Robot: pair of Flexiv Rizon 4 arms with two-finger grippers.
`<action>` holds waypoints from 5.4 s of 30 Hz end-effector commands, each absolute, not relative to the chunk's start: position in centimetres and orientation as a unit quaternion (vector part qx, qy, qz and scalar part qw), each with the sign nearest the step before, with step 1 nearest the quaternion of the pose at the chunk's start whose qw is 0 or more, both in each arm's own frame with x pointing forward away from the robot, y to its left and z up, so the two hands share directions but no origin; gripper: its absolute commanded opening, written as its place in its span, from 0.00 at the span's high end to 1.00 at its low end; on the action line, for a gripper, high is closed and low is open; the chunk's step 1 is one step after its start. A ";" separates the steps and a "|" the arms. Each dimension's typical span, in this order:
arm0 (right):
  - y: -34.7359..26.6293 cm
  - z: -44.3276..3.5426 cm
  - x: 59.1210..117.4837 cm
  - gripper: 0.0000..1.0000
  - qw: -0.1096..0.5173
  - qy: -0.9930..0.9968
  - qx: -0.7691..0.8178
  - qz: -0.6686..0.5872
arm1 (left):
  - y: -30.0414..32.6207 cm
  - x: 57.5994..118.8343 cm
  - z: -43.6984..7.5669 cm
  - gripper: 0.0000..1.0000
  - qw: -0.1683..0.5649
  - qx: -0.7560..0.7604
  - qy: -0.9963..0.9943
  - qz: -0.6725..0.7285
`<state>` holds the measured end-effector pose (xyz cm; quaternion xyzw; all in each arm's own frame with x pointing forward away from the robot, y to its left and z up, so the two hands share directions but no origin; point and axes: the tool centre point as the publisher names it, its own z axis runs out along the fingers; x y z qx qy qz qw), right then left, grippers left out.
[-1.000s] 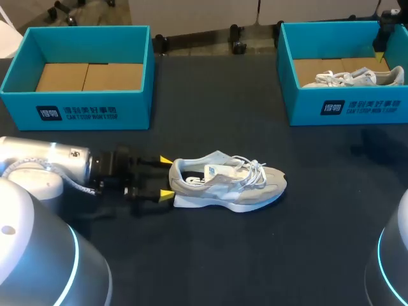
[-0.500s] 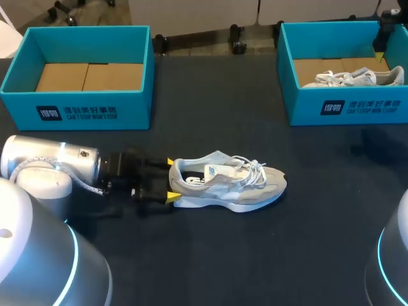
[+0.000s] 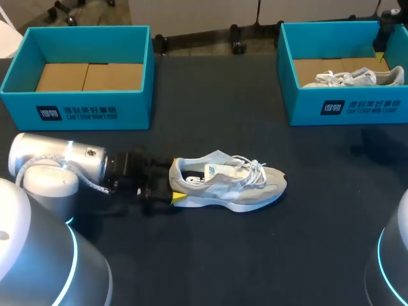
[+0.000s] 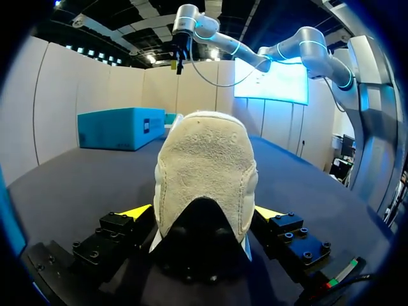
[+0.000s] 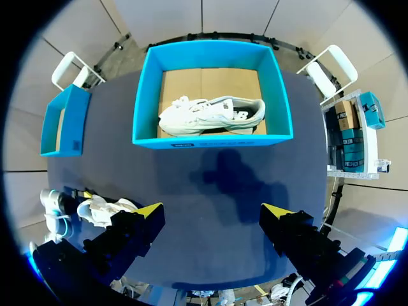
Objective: Take the shoe out of the shoebox, open the shoe tongue, remove and reinsert the insole, then place the shoe into the shoebox
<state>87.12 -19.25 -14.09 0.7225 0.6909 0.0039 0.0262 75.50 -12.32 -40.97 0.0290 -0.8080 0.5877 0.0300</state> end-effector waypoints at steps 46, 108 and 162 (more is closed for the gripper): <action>-19.2 -14.1 87.2 0.00 0.026 0.691 0.723 0.003 | -13.3 75.0 -41.8 1.00 0.028 0.018 -0.811 0.584; -10.2 -11.3 84.4 0.00 0.072 0.667 0.741 0.032 | -13.3 75.0 -41.8 1.00 0.028 0.018 -0.811 0.584; 6.1 -17.7 74.6 0.00 -0.024 0.690 0.723 0.043 | -13.3 75.0 -41.8 1.00 0.028 0.018 -0.811 0.584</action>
